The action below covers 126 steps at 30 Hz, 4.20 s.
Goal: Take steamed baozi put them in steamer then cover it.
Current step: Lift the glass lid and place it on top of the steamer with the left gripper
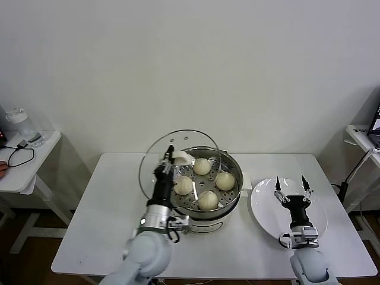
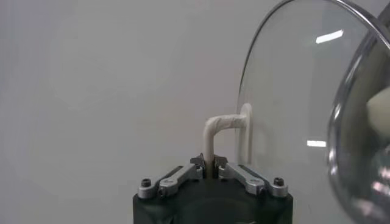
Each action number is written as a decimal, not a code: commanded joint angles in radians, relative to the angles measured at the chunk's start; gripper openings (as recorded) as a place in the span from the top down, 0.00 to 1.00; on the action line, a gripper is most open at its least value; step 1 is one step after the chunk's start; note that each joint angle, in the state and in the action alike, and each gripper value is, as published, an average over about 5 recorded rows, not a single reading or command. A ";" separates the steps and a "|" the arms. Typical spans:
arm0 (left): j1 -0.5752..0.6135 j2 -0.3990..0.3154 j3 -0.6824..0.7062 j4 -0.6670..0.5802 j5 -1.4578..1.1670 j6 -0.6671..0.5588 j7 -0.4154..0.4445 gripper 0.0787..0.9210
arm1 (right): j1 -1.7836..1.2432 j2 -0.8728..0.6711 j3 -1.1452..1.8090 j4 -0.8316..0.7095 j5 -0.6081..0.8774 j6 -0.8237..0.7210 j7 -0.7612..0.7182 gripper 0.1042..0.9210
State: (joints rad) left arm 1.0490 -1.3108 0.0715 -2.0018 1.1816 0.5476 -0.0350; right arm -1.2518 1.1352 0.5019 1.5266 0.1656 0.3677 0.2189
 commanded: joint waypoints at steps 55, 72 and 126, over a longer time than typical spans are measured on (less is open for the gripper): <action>-0.221 -0.077 0.224 0.207 0.273 0.138 0.345 0.87 | 0.053 0.040 0.002 -0.109 -0.032 0.015 -0.017 0.12; -0.223 -0.087 0.224 0.230 0.280 0.118 0.339 0.87 | 0.045 0.040 0.011 -0.119 -0.032 0.027 -0.017 0.12; -0.142 -0.046 0.202 0.092 0.261 0.104 0.332 0.47 | 0.044 0.037 0.018 -0.102 -0.031 0.030 -0.019 0.12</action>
State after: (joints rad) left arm 0.8690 -1.3922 0.2741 -1.7895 1.4689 0.6431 0.2898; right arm -1.2081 1.1740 0.5189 1.4231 0.1350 0.3988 0.2010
